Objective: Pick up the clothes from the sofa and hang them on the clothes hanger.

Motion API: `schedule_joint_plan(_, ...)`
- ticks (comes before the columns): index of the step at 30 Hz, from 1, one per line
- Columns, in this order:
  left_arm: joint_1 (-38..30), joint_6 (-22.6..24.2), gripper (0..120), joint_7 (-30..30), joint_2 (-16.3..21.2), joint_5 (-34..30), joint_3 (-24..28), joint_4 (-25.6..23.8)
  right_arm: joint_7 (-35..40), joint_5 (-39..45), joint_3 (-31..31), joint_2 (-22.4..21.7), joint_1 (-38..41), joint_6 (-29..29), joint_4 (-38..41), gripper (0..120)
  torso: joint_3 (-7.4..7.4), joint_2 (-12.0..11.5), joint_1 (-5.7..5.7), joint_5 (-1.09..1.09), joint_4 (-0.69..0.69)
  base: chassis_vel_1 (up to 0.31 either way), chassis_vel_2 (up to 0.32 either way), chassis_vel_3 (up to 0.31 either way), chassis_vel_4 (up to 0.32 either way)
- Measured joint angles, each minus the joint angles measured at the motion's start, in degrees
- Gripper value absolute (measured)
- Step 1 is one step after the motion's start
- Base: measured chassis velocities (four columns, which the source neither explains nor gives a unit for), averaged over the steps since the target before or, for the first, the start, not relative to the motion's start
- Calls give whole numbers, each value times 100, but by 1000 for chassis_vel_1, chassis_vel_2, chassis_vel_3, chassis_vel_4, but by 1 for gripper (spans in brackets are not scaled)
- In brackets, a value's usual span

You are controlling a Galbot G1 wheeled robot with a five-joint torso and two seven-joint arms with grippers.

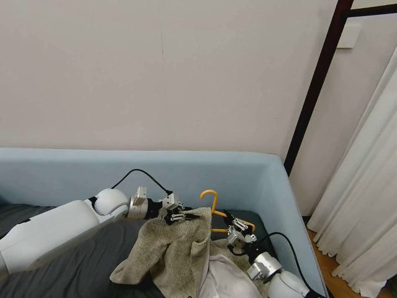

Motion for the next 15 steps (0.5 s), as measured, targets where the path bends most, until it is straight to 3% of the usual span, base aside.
schedule_joint_plan(3, 80, -14, 10, -6, 33, 38, -82, -1, -39, 54, 19, -13, -22, 2, 51, 9, 0, 0, 0, 0, 0, 0, 0, 0, 0)
schedule_joint_plan(15, 861, -47, 10, -124, 259, 208, -1137, 29, -234, 739, 373, -442, -717, 65, 830, 55, 0, 0, 0, 0, 0, 0, 0, 0, 0)
